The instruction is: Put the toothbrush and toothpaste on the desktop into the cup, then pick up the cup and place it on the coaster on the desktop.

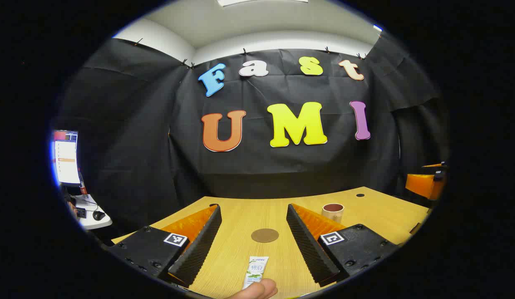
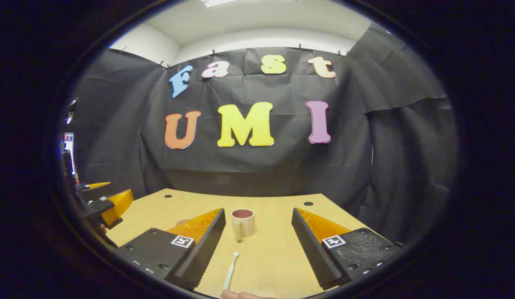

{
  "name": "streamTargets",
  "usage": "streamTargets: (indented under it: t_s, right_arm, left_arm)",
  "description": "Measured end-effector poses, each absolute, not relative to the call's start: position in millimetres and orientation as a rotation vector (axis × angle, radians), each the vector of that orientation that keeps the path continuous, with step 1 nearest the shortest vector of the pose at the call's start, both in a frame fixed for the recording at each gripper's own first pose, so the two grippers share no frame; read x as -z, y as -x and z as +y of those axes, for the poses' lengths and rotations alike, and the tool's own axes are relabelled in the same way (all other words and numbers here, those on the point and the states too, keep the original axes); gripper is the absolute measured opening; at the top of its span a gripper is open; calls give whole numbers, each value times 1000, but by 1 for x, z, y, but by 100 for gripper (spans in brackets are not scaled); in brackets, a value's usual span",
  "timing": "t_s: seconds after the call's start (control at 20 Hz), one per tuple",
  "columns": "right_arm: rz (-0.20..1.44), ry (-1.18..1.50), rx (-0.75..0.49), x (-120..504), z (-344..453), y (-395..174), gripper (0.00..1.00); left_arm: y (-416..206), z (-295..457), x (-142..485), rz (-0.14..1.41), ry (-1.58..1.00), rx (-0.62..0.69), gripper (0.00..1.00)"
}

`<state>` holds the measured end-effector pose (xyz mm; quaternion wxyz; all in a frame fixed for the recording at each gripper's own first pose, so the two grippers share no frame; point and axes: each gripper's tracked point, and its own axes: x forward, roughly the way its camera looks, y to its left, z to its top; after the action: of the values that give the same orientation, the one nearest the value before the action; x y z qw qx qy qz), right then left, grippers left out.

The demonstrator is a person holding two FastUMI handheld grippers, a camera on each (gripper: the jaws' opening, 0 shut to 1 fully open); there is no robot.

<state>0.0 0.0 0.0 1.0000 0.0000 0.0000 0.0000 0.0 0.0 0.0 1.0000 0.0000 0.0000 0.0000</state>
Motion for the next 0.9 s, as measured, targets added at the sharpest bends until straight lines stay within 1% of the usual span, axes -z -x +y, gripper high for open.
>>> streamTargets:
  t_s: [0.2, 0.25, 0.55, 0.6, 0.65, 0.8, 0.9]
  right_arm:
    - [19, -2, -2, 5, -5, -9, 94]
    - [21, -4, 1, 3, -7, -11, 95]
    - [23, -2, 0, 3, -6, -20, 95]
    - [28, 8, 1, 6, -4, -21, 92]
    - [35, 8, -4, 7, 0, -22, 95]
    - [41, -4, -17, 7, 9, -22, 95]
    - [41, 14, -3, 9, 10, -24, 95]
  left_arm:
    - [-9, 6, 0, 3, 21, -13, 100]
    - [-10, 6, 0, 3, 20, -19, 100]
    - [-6, 7, -2, 10, 40, -11, 100]
    - [-6, 7, -3, 10, 56, -3, 100]
    - [-5, 12, -3, 13, 67, -8, 100]
    - [-7, 22, 0, 22, 54, -21, 100]
    - [-8, 25, 2, 24, 41, -22, 100]
